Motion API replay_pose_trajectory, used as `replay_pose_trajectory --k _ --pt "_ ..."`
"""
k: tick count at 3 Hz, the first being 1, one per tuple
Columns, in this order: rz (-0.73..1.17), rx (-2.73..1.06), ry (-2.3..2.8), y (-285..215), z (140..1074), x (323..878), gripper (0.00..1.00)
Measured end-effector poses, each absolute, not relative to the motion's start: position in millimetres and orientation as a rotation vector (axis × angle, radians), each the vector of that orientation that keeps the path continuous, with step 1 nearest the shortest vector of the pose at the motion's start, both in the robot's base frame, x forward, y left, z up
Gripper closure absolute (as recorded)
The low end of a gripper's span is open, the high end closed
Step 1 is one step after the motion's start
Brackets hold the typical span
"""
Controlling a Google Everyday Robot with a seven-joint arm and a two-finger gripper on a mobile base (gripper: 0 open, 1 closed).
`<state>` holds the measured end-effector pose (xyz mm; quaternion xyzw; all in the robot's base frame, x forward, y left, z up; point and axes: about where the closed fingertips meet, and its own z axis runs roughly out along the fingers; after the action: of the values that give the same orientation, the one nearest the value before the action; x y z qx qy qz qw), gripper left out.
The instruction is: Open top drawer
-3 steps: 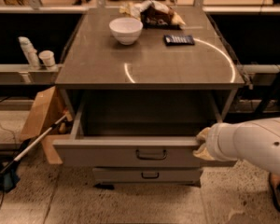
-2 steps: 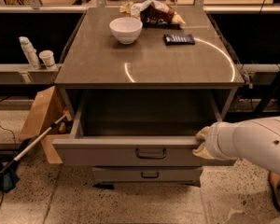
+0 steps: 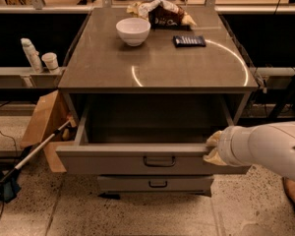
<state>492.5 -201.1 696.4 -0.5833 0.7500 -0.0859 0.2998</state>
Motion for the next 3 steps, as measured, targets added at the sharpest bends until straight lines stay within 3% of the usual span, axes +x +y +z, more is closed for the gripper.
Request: replay_pose_trajectory --k 2,3 --pt "-0.242 -1.548 1.984 -207.4 721.1 497.1 0.05" --pt "-0.258 -1.540 1.979 -213.8 746.7 503.3 0.03"
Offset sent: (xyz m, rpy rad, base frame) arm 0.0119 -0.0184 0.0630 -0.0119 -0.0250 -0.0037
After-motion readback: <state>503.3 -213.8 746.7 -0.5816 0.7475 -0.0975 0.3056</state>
